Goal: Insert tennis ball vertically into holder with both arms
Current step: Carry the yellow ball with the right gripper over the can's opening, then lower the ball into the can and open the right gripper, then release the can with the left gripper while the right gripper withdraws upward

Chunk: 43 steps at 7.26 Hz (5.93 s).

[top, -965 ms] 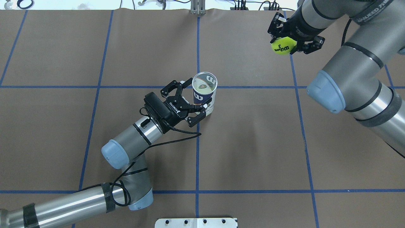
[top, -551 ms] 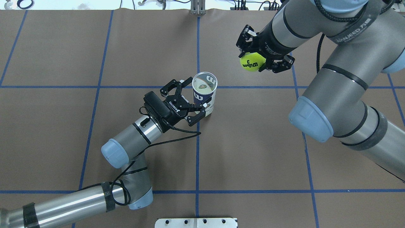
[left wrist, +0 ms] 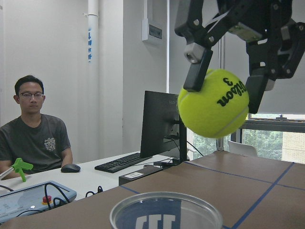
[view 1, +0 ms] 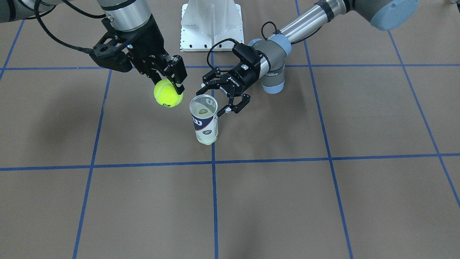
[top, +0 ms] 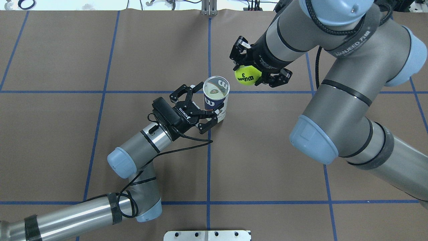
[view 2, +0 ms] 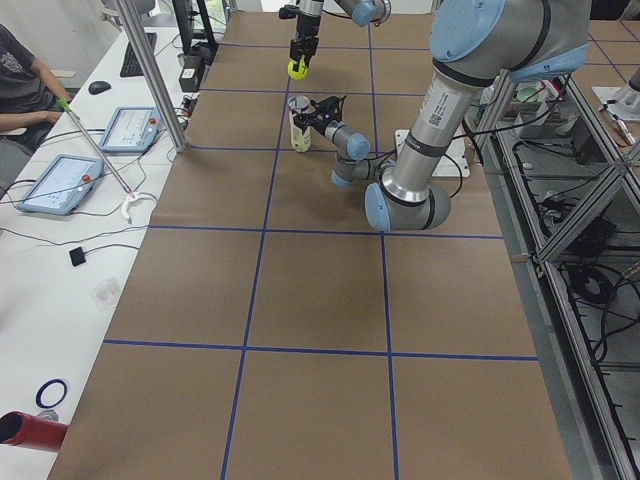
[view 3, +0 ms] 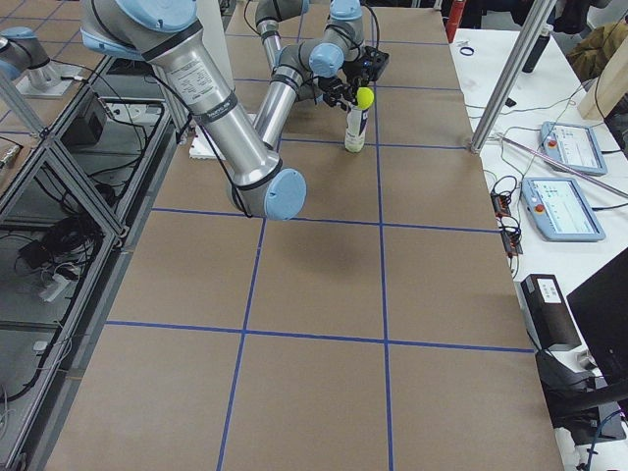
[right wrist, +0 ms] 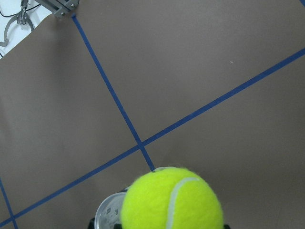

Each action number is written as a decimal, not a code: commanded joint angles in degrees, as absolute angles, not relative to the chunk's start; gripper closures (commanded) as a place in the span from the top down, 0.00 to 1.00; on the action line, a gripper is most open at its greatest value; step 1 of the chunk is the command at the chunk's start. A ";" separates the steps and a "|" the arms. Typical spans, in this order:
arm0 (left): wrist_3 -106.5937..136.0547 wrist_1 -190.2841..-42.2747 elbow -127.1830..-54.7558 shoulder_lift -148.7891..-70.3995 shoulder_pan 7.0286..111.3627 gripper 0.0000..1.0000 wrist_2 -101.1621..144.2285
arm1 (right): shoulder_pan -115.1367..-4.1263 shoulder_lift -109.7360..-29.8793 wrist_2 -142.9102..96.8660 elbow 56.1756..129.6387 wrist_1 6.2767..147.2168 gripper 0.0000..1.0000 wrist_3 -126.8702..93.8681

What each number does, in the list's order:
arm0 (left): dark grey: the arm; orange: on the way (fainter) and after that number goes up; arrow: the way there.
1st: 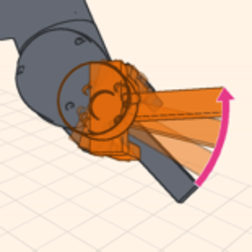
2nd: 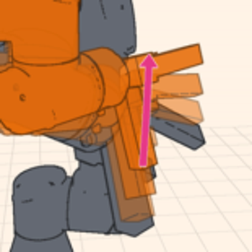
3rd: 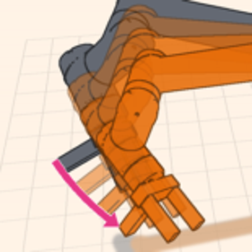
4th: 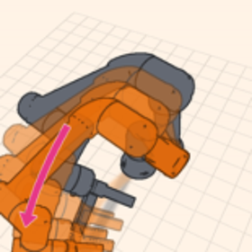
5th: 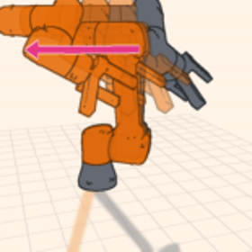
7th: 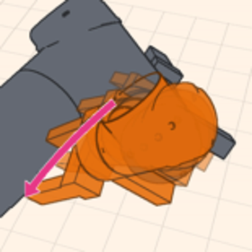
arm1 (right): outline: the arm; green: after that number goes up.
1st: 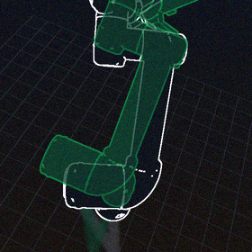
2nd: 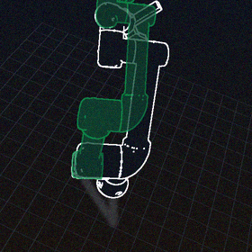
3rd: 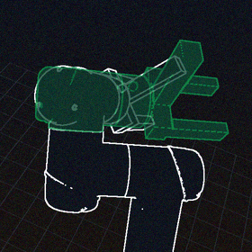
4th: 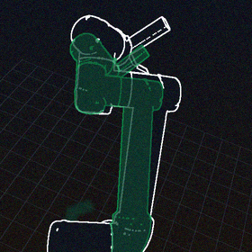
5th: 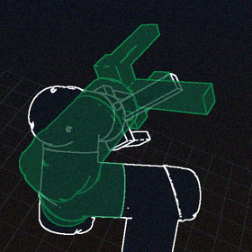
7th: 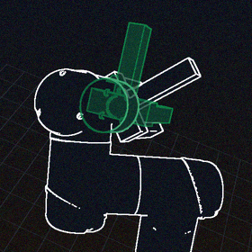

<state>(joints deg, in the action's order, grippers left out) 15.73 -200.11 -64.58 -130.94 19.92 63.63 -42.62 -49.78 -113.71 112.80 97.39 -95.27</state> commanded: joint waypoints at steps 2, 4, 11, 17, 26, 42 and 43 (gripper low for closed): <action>15.73 -200.04 -64.60 -131.31 19.86 0.92 63.63 | -40.08 -48.34 -113.20 112.50 97.21 0.00 -96.50; 15.73 -200.04 -64.51 -131.31 19.95 0.92 63.63 | -38.94 -47.64 -111.97 112.24 97.21 0.00 -96.94; 15.73 -200.04 -64.51 -131.22 20.39 0.87 63.63 | -38.06 -44.22 -111.53 108.03 96.94 0.00 -97.03; 15.73 -200.04 -64.51 -131.22 20.30 0.86 63.63 | -37.44 -44.03 -110.39 104.94 94.31 0.00 -96.77; 15.73 -200.13 -64.42 -131.22 20.30 0.86 63.63 | -37.26 -43.77 -109.95 105.11 94.31 0.99 -96.24; 31.45 -171.97 -80.95 -109.25 35.76 0.96 53.34 | -54.05 -63.63 -113.73 106.88 94.22 0.99 -61.72; 32.07 -165.30 -80.95 -109.16 37.86 0.95 56.92 | -54.49 -63.89 -113.73 106.44 94.22 0.99 -59.96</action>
